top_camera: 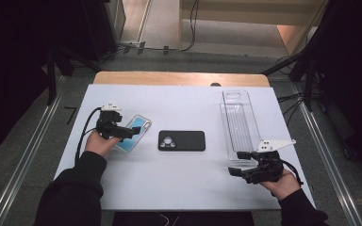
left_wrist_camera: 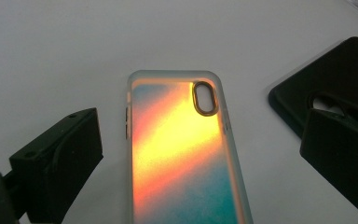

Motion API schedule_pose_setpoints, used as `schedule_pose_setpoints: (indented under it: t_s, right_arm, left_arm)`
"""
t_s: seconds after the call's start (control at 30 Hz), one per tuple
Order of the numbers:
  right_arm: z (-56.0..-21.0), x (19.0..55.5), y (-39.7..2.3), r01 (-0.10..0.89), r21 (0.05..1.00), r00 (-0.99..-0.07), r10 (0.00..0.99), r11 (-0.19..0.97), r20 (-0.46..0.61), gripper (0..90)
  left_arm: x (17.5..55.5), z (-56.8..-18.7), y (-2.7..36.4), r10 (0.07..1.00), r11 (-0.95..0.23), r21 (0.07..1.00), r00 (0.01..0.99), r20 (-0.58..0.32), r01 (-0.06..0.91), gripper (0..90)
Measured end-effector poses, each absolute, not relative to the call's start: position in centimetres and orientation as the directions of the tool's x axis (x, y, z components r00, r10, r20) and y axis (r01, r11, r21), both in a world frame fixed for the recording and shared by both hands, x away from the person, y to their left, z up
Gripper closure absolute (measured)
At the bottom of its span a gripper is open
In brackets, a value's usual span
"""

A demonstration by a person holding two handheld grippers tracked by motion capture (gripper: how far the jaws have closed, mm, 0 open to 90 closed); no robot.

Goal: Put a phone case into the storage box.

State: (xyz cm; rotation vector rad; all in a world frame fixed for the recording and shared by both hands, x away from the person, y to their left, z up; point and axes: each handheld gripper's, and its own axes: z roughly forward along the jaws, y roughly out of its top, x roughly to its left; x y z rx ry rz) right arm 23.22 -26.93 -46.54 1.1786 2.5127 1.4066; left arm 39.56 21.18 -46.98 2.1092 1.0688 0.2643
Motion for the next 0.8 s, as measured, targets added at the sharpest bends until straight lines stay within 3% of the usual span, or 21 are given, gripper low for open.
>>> schedule_pose_setpoints:
  t_s: [0.6, 0.8]
  right_arm:
    - [-46.6, 23.2, -26.9, 0.598, 0.741, -0.714, 0.623, 0.306, 0.319, 19.8]
    - [-46.6, 23.2, -26.9, 0.595, 0.742, -0.717, 0.621, 0.309, 0.317, 19.8]
  left_arm:
    - [39.9, -49.7, 20.8, 0.771, -0.445, 0.62, 0.629, -0.102, 0.646, 0.0]
    - [39.5, -50.0, 20.3, 0.769, -0.482, 0.622, 0.638, -0.036, 0.617, 0.0]
